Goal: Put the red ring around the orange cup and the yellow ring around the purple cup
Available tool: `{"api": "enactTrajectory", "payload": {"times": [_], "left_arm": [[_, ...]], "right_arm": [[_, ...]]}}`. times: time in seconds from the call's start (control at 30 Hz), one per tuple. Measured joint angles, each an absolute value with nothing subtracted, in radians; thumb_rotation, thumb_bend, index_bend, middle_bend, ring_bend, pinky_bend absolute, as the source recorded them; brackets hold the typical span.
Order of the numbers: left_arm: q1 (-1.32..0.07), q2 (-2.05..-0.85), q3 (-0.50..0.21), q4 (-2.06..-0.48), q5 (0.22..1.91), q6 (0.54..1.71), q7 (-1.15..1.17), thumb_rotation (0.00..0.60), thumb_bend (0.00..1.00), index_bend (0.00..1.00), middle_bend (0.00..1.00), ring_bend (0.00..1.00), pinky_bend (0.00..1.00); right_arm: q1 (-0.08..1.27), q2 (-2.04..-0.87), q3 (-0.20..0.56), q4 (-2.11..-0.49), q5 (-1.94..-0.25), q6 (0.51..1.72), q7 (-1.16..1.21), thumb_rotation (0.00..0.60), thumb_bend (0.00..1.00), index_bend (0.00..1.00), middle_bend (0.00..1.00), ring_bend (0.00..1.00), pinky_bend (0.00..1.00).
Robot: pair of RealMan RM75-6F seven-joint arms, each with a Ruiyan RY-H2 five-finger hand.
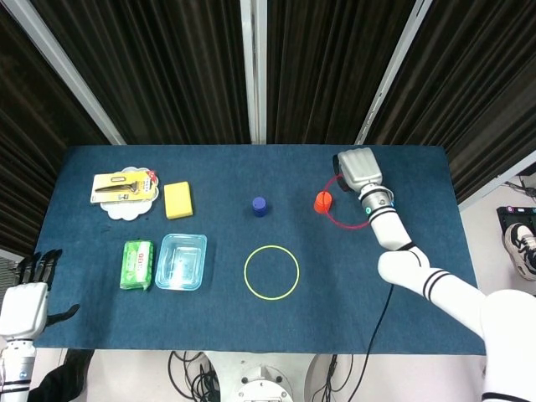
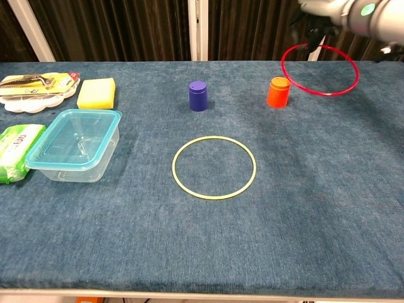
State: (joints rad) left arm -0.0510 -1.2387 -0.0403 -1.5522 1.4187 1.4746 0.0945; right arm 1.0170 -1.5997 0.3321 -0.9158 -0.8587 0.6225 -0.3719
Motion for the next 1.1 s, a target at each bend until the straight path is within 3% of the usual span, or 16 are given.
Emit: {"api": "enactTrajectory", "payload": {"times": [0.13,0.33,0.43,0.6,0.8,0.93,1.1], "left_arm": [[-0.05,-1.241,-0.042,-1.549,1.41,1.469,0.093,0.6,0.09,0.06,0.05,0.0,0.0],[-0.05,-1.242,-0.044,-1.544,1.405,1.465,0.088,0.6,0.09,0.06,0.05,0.0,0.0],[-0.049,-1.242,-0.045,-1.54,1.405,1.467,0.083,0.6,0.09,0.06,0.05,0.0,0.0],[-0.051,-1.244,-0.046,-1.532,1.412,1.468,0.074,0.6,0.09,0.06,0.05,0.0,0.0],[-0.058,-1.247,-0.047,-1.527,1.427,1.468,0.069,0.6,0.09,0.06,0.05,0.0,0.0],[-0.061,-1.249,-0.046,-1.527,1.434,1.468,0.069,0.6,0.09,0.06,0.05,0.0,0.0],[-0.062,-1.245,-0.046,-1.535,1.443,1.475,0.076,0.6,0.09,0.06,0.05,0.0,0.0]], "right_arm": [[1.078,-1.693,0.332,-0.781,-0.813,0.57,-0.391,0.6,0.36,0.59,0.96,0.86,0.77],[1.144,-1.784,0.333,-0.652,-0.747,0.503,-0.42,0.6,0.1,0.11,0.96,0.86,0.77],[1.156,-1.787,0.333,-0.66,-0.734,0.499,-0.43,0.6,0.07,0.04,0.96,0.86,0.77],[1.125,-1.729,0.329,-0.792,-0.78,0.549,-0.399,0.6,0.07,0.05,0.96,0.86,0.77],[1.036,-1.588,0.288,-1.111,-0.95,0.656,-0.33,0.6,0.1,0.3,0.96,0.87,0.77],[0.952,-1.484,0.215,-1.34,-1.167,0.751,-0.257,0.6,0.2,0.43,0.96,0.88,0.78],[0.871,-1.406,0.088,-1.451,-1.427,0.843,-0.172,0.6,0.25,0.5,0.96,0.88,0.78]]}}
